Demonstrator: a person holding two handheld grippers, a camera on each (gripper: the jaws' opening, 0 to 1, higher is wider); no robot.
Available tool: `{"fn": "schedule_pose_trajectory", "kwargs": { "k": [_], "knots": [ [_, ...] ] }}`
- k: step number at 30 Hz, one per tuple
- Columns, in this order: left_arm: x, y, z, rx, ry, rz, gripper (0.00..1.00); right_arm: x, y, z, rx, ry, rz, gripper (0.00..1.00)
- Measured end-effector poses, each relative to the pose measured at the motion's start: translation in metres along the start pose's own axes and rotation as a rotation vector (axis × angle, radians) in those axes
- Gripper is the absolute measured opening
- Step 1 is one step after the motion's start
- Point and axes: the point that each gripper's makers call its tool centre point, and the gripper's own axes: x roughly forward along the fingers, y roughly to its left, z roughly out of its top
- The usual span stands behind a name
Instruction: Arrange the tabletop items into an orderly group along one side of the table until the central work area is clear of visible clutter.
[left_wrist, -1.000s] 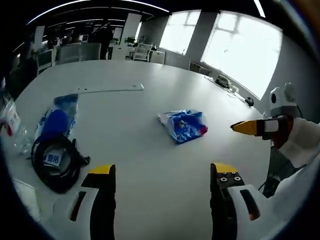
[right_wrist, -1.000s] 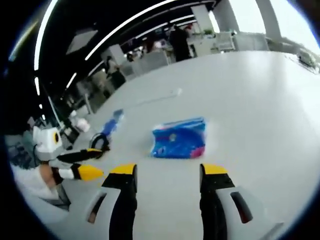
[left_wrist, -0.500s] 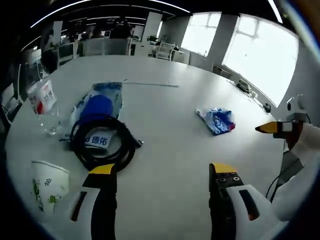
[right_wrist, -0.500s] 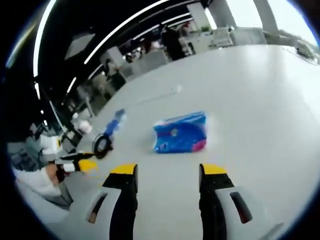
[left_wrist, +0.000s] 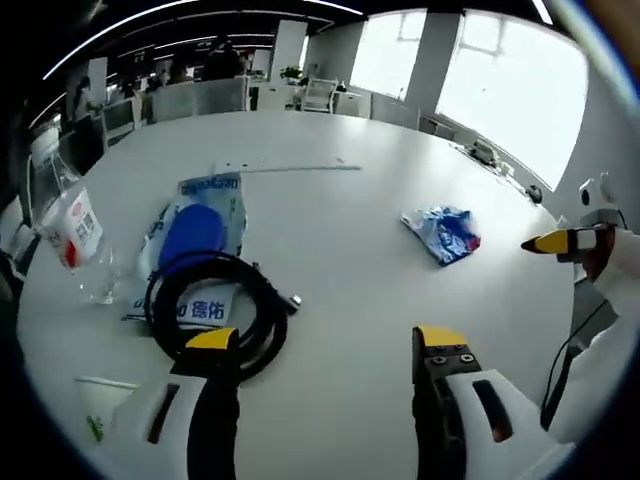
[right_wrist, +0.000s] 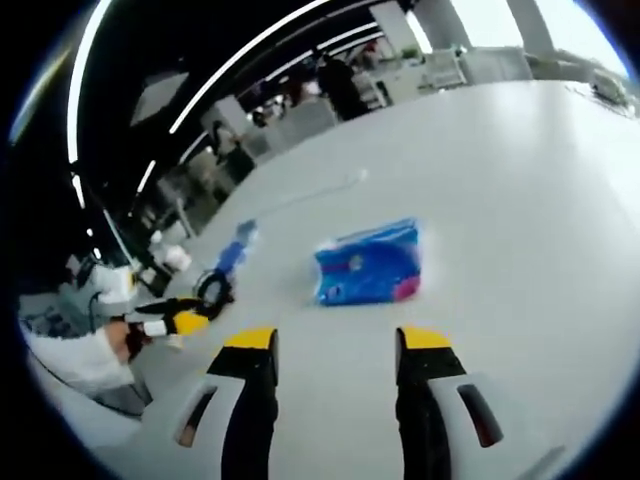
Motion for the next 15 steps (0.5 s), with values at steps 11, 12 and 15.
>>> {"fn": "schedule_pose_trajectory", "kwargs": {
  "k": [11, 12, 15],
  "knots": [
    [0.025, 0.026, -0.003, 0.059, 0.1, 0.047, 0.52, -0.011, 0.0, -0.017, 0.045, 0.016, 0.008, 0.42],
    [0.027, 0.028, -0.002, 0.061, 0.098, 0.047, 0.5, -0.012, -0.002, -0.016, 0.053, 0.013, 0.006, 0.42],
    [0.033, 0.028, -0.006, 0.028, 0.123, 0.031, 0.44, -0.012, -0.005, -0.011, 0.068, 0.001, -0.004, 0.42]
  ]
}}
